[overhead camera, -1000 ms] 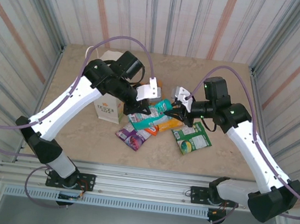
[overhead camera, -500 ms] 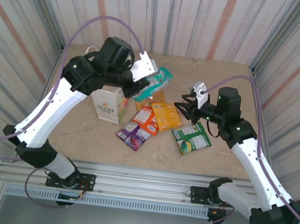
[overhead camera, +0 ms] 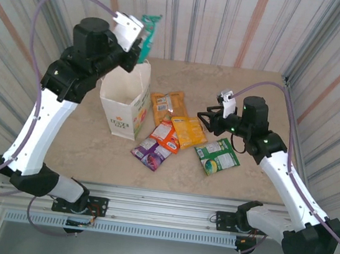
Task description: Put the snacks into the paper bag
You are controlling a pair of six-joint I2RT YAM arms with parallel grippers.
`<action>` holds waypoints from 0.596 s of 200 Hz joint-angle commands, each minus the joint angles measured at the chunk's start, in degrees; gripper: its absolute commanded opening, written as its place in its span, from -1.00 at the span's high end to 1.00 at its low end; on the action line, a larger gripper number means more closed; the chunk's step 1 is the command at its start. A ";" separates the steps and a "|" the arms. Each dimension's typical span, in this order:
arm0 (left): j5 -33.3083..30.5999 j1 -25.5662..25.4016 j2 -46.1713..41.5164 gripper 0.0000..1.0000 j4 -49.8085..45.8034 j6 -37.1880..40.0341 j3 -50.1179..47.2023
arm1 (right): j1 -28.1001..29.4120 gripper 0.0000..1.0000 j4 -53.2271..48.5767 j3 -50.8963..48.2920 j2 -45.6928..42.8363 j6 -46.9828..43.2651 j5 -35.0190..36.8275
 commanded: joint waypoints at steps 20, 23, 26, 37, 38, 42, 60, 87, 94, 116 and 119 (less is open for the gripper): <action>-6.71 5.39 -4.10 1.00 1.29 -4.17 -1.38 | 0.44 -0.03 -2.15 2.63 1.35 3.56 1.47; -6.59 5.79 -4.15 1.00 0.37 -4.44 -1.39 | 0.49 -0.04 -2.40 2.75 1.55 3.65 1.45; -6.41 6.23 -4.21 1.00 -0.71 -4.78 -1.39 | 0.47 -0.04 -2.59 2.87 1.67 3.77 1.53; -5.18 7.79 -4.22 1.00 -4.51 -5.86 -1.31 | 0.46 -0.05 -3.24 3.19 2.24 4.06 1.47; -5.11 7.91 -4.22 1.00 -4.90 -5.90 -1.31 | 0.46 -0.04 -3.26 3.20 2.25 4.07 1.50; -4.57 8.44 -4.22 1.00 -6.32 -6.34 -1.30 | 0.48 -0.05 -3.36 3.23 2.39 4.36 1.53; -1.96 9.68 -4.08 1.00 -11.99 -7.68 -1.51 | 0.47 -0.05 -3.87 3.62 3.21 5.27 1.12; 1.47 10.14 -2.94 1.00 -18.83 -8.80 -2.08 | 0.48 -0.05 -4.68 4.11 4.16 6.54 1.29; 2.49 10.18 -2.37 1.00 -20.13 -8.93 -2.32 | 0.47 -0.05 -4.97 4.43 4.43 6.96 1.36; 4.89 10.47 -0.56 1.00 -22.81 -9.74 -3.14 | 0.44 -0.05 -6.36 5.21 5.23 8.34 1.76; 5.17 10.54 -0.23 1.00 -23.12 -9.86 -3.22 | 0.42 -0.05 -6.61 5.37 5.36 8.51 1.74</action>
